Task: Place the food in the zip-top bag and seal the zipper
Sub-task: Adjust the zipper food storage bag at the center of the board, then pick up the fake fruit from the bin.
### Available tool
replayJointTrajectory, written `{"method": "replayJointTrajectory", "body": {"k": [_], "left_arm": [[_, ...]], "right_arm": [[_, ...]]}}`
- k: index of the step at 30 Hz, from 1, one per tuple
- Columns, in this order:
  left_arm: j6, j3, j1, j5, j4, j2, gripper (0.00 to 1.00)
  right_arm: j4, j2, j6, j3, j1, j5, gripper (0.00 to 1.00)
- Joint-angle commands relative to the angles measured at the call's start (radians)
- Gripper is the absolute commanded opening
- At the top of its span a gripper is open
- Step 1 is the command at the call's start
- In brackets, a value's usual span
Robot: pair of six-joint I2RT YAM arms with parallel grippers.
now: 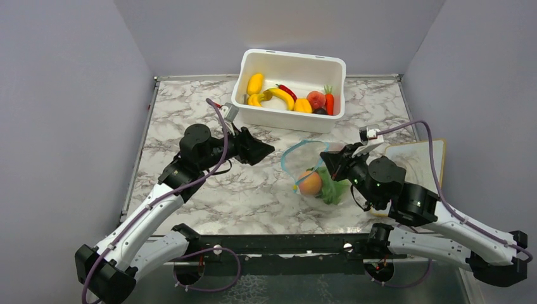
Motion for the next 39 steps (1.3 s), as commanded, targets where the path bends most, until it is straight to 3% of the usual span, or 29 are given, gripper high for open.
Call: {"method": "replayJointTrajectory", "body": {"k": [1,3,7,12,18,21,27,33,36,39], "left_arm": [[0.029,0.023,-0.005,-0.075,0.005,0.004,0.78],[0.081,0.044,-0.005,-0.121,-0.038,0.032,0.89],[0.152,0.111,-0.005,-0.238,-0.125,0.101,0.99],[0.241,0.219,-0.005,-0.41,-0.211,0.212,1.0],[0.306,0.336,-0.004,-0.6,-0.245,0.364,0.99],[0.348,0.393,-0.004,-0.636,-0.228,0.439,0.95],[0.423,0.608,0.005,-0.604,-0.312,0.638,0.97],[0.512,0.819,0.018,-0.696,-0.396,0.863,0.99],[0.586,0.937,0.026,-0.729,-0.436,0.97,0.89],[0.672,1.024,0.042,-0.696,-0.445,1.053,0.64]], "right_arm": [[-0.148,-0.031,-0.003,0.066,0.004,0.053,0.01],[-0.196,-0.054,0.01,0.062,0.003,0.072,0.01],[-0.21,-0.101,0.007,0.038,0.004,0.06,0.01],[-0.222,-0.129,0.015,0.026,0.004,0.042,0.01],[-0.121,-0.182,-0.062,-0.047,0.004,-0.032,0.01],[-0.112,-0.19,-0.047,-0.07,0.003,-0.015,0.01],[-0.146,-0.137,0.103,-0.036,0.004,-0.053,0.01],[-0.107,-0.074,0.131,-0.066,0.004,-0.068,0.01],[-0.074,-0.05,0.121,-0.044,0.004,-0.106,0.01],[-0.049,-0.022,0.065,-0.006,0.004,-0.153,0.01]]}}
